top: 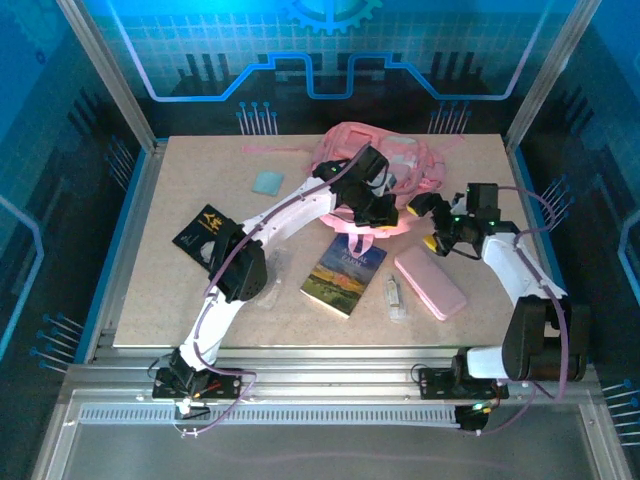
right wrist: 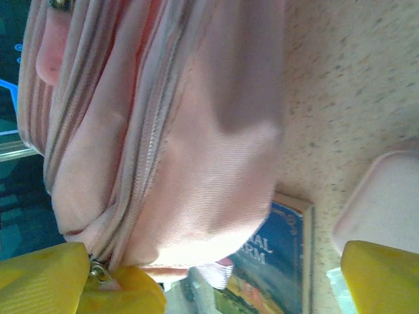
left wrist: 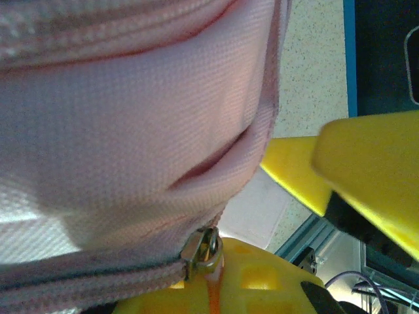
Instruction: Pack the student bag
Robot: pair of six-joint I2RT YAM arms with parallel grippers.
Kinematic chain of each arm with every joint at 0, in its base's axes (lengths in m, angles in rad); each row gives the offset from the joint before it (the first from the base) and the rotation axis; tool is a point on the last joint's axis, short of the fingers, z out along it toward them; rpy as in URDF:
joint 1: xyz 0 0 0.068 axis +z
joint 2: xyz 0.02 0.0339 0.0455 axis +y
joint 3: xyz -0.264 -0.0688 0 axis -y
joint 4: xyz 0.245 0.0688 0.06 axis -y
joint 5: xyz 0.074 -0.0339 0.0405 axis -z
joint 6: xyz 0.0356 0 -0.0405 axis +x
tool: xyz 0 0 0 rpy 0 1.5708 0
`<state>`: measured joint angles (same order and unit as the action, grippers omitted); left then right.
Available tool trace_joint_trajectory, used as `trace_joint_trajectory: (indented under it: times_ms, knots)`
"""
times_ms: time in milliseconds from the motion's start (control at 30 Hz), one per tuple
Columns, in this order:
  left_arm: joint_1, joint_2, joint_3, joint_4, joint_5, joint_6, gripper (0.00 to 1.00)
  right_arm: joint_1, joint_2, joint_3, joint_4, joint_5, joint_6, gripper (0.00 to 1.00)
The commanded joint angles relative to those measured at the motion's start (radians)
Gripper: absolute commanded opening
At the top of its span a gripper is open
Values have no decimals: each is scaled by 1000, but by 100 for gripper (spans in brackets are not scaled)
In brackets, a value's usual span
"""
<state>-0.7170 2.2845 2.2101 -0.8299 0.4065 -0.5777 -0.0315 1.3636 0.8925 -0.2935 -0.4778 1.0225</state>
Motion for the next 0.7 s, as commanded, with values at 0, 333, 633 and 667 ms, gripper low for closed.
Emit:
trace_joint_trajectory:
  times_ms: [0,333,633,667]
  knots:
    - [-22,-50,-3,21,64,-38,0,58,52,-31,230,34,132,98]
    - [-33,-102,-78,16,56,-23,0,106,236,-68,545,141,242,0]
    - [165,-202,-208,-223,-87,181,0,-37,148,-36,263,112,13,0]
    - [196,-218,-231,-239,-99,201,0,-52,155,-20,226,103,-26,0]
